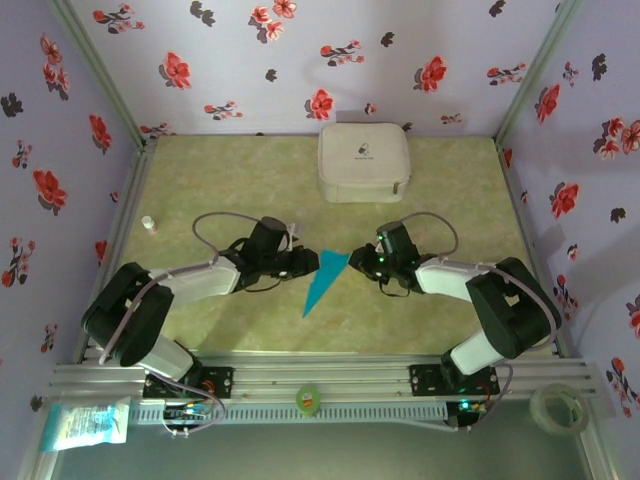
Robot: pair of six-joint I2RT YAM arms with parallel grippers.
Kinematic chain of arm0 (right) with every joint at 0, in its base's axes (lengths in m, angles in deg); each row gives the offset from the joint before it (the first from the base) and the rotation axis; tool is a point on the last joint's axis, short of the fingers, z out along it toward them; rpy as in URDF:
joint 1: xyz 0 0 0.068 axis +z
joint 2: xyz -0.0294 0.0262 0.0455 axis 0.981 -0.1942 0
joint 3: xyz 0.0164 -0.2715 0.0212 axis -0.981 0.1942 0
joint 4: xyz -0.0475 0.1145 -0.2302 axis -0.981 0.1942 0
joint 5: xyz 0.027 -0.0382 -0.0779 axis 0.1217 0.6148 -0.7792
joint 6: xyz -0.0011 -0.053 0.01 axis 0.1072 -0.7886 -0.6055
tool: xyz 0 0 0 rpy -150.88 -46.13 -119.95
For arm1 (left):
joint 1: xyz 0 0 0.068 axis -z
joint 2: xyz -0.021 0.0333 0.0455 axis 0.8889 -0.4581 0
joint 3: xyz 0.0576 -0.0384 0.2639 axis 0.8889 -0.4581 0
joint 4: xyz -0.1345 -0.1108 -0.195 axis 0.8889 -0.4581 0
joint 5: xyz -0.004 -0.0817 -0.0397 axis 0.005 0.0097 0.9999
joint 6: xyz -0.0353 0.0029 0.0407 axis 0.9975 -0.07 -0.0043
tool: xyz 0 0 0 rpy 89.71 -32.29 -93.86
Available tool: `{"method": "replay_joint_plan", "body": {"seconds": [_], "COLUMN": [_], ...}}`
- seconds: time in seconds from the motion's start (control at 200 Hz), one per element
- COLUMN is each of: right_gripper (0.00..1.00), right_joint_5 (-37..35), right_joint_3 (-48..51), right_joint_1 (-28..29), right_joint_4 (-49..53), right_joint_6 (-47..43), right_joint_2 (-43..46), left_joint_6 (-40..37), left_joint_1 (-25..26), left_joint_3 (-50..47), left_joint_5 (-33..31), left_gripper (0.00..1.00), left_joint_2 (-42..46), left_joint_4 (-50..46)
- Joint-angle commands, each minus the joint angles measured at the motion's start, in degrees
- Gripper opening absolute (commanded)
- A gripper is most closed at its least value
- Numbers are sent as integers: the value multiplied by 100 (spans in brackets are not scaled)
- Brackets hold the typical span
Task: Fold a paper plane with a square sheet of paper (pick it up from the middle)
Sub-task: Fold the wing for the fifth time at the center of the table, then move a paper plane to the center of the table.
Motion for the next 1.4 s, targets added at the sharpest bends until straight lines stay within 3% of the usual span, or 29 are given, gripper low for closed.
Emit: {"method": "replay_joint_plan", "body": {"seconds": [0.0,0.155,0.51,0.91,1.395], "right_gripper": [25,26,27,27,28], "right_joint_5": [-262,-314,-298,-225,-242], "right_joint_3": [58,41,-42,40,74], "right_joint_1": [144,211,220,222,228], "right_joint_4": [-296,-306,-178,-353,-372], "right_joint_6": [235,296,246,287,289], "right_joint_2": [88,50,5,-32,-39], "left_joint_6": [-552,-894,-1151,-1293,-1106], "left_joint_1": [-244,-277,-277,-275,-224], "left_joint_3": [10,236,299,469,409], "left_joint_5": [88,489,1056,1280,1773], "left_gripper": [23,24,27,27,25], "left_joint_2": [-160,-566,-921,-1280,-1531], "left_joint_4": [-765,-1205,-1191,-1247,-520]}}
